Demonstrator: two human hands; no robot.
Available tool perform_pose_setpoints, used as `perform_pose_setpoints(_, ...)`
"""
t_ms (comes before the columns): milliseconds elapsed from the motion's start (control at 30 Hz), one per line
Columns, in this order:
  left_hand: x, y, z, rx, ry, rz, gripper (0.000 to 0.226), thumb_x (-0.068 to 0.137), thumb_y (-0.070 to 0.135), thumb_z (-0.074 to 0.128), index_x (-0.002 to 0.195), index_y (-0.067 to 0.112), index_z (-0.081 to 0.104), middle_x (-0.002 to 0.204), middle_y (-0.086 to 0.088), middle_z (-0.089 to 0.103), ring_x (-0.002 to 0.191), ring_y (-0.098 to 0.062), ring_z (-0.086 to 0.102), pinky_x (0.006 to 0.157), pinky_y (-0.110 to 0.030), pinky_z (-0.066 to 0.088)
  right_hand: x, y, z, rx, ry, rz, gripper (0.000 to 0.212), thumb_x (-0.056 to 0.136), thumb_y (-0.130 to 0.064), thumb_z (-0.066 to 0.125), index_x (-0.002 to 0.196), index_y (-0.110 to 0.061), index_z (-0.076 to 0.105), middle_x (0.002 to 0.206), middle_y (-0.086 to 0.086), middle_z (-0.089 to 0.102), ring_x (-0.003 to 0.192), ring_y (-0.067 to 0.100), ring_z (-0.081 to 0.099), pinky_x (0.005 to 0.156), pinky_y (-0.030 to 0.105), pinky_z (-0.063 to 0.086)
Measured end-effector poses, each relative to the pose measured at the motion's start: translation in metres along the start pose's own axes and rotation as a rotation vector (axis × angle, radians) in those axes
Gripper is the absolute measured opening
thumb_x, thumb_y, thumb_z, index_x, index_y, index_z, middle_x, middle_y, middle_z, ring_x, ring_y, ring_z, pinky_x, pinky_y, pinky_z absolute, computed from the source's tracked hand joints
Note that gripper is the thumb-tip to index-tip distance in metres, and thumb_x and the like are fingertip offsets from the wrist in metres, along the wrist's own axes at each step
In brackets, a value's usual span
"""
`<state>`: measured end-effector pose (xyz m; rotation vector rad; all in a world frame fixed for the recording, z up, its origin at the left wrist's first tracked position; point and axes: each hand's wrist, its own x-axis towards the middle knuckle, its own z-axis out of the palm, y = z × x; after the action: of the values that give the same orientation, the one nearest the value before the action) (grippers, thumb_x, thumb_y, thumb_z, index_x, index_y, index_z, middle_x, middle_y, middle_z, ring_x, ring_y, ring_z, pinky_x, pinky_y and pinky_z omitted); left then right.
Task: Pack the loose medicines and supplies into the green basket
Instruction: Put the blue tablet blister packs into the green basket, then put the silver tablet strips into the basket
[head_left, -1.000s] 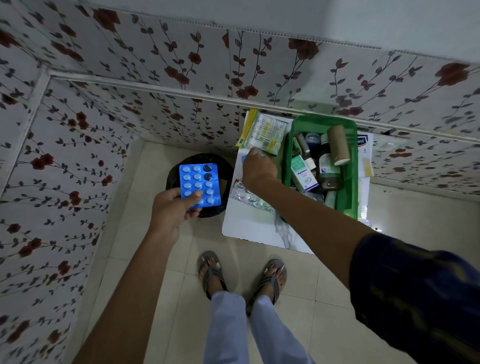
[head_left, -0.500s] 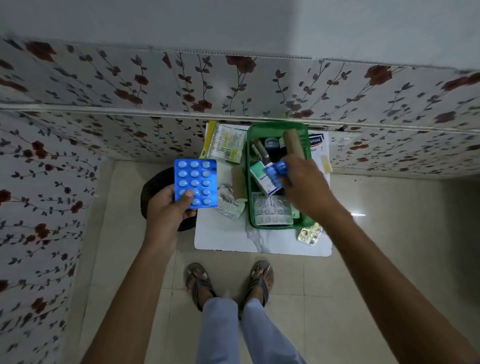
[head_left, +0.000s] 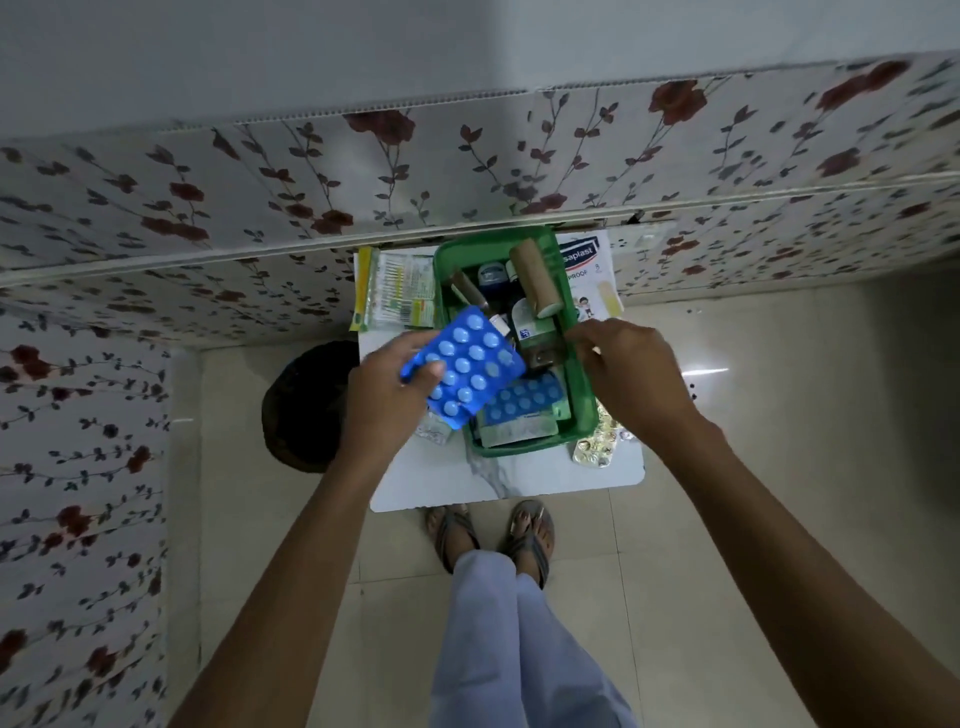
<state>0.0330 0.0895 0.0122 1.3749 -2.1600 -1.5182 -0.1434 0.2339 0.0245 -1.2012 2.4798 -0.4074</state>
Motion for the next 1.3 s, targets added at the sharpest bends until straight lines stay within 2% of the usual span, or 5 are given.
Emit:
perform_pose_setpoints(267, 0.017, 0.021, 0.070, 0.658, -0.414, 0.265, 0.033, 0.089, 0.013, 0.054, 0.121, 0.009, 0.059, 0.121, -0.018, 0.057, 0.108, -0.033, 0.056, 0.090, -0.034, 0.044, -0.039, 0.032, -0.014, 0.195, 0.057, 0.152, 0.025, 0.088, -0.007, 0.054, 0.111, -0.012, 0.064, 0.098, 0.008, 0.072, 0.070, 0.023, 0.064, 0.070, 0.026, 0.045)
perform_pose_setpoints(467, 0.002, 0.022, 0.061, 0.434, -0.022, 0.458, 0.029, 0.085, 0.001, 0.047, 0.110, 0.003, 0.062, 0.113, -0.018, 0.059, 0.108, -0.025, 0.051, 0.091, -0.021, 0.037, -0.050, 0.062, 0.012, 0.167, 0.072, 0.352, 0.029, 0.082, -0.006, 0.058, 0.111, -0.010, 0.063, 0.097, 0.009, 0.072, 0.076, 0.028, 0.066, 0.073, 0.031, 0.048)
perform_pose_setpoints(633, 0.002, -0.017, 0.037, 0.150, 0.438, -0.033, 0.029, 0.083, -0.005, 0.045, 0.109, 0.002, 0.054, 0.117, -0.026, 0.046, 0.103, -0.030, 0.048, 0.087, -0.024, 0.038, -0.055, 0.059, 0.062, -0.001, -0.228, 0.287, 0.060, 0.077, -0.012, 0.068, 0.132, -0.009, 0.044, 0.127, 0.019, 0.054, 0.108, 0.037, 0.050, 0.090, 0.041, 0.045)
perform_pose_setpoints(800, 0.013, -0.070, 0.030, 0.299, 0.263, -0.598, 0.078, 0.076, 0.036, 0.071, 0.134, 0.001, 0.032, 0.141, -0.027, 0.028, 0.124, -0.045, 0.035, 0.096, -0.049, 0.039, -0.051, 0.053, 0.080, -0.066, -0.137, 0.306, 0.051, 0.076, -0.011, 0.068, 0.123, -0.006, 0.047, 0.113, 0.022, 0.050, 0.096, 0.037, 0.050, 0.075, 0.045, 0.051)
perform_pose_setpoints(1300, 0.038, -0.086, 0.016, 0.416, 0.221, -0.660, 0.083, 0.062, 0.044, 0.079, 0.124, 0.002, 0.043, 0.133, -0.024, 0.044, 0.124, -0.043, 0.037, 0.095, -0.052, 0.037, -0.022, 0.015, -0.033, 0.381, 0.098, 0.387, 0.018, 0.083, -0.018, 0.064, 0.100, -0.019, 0.063, 0.076, -0.005, 0.061, 0.058, -0.004, 0.049, 0.047, -0.002, 0.034)
